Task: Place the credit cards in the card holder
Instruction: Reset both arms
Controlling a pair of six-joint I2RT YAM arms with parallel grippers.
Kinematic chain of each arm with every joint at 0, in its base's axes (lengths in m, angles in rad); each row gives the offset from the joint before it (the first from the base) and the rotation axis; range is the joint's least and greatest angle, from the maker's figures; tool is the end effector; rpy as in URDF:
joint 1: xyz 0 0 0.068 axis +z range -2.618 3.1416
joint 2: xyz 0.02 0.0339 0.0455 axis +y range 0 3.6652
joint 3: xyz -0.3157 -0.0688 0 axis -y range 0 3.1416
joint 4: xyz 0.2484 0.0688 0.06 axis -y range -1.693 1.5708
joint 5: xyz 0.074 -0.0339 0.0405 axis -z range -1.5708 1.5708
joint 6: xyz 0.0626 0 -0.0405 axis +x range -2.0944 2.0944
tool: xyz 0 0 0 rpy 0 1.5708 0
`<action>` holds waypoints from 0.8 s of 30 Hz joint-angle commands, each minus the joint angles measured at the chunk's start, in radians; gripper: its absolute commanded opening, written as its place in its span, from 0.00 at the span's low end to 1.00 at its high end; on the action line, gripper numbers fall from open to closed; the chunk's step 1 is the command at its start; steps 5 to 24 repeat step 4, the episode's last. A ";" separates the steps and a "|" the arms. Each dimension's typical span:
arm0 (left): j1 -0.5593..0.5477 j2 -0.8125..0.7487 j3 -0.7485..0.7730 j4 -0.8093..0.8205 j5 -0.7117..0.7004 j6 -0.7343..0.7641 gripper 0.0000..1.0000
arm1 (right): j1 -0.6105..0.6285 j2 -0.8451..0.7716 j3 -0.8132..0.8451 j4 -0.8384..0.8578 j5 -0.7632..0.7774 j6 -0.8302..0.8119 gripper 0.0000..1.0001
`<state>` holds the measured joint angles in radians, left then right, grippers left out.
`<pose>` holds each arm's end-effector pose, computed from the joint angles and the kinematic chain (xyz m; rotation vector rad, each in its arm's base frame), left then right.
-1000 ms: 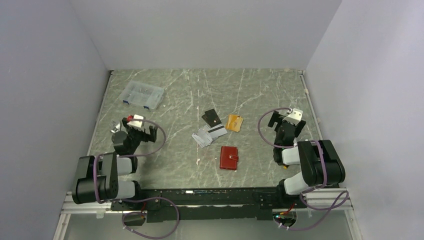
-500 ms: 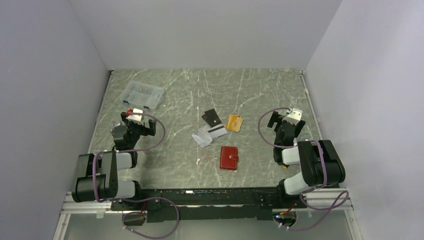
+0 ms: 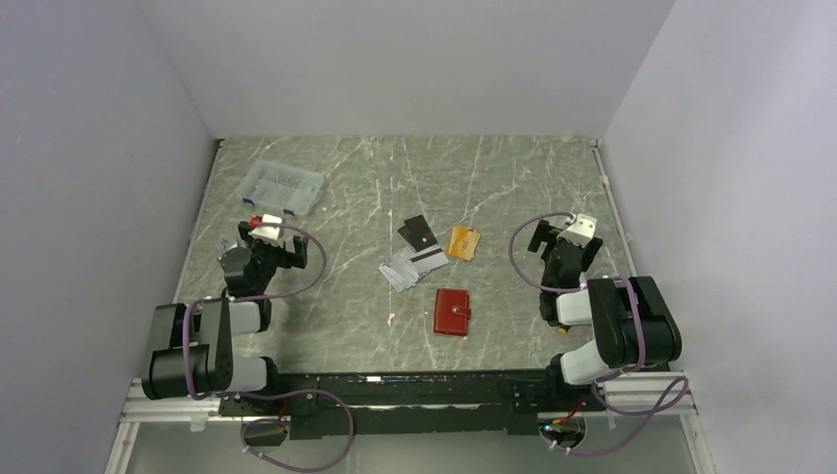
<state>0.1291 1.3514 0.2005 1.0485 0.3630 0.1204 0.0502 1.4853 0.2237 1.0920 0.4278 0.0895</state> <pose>0.2400 0.0087 0.2057 0.2654 1.6465 -0.1148 0.2558 -0.0131 0.1876 0.3456 1.6976 -0.2690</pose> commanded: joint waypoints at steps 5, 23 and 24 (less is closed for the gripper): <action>-0.007 -0.008 0.008 0.034 -0.017 0.009 0.99 | -0.005 -0.010 0.016 0.029 -0.006 0.003 1.00; -0.007 -0.008 0.008 0.034 -0.017 0.009 0.99 | -0.005 -0.010 0.016 0.029 -0.006 0.003 1.00; -0.007 -0.008 0.008 0.034 -0.017 0.009 0.99 | -0.005 -0.010 0.016 0.029 -0.006 0.003 1.00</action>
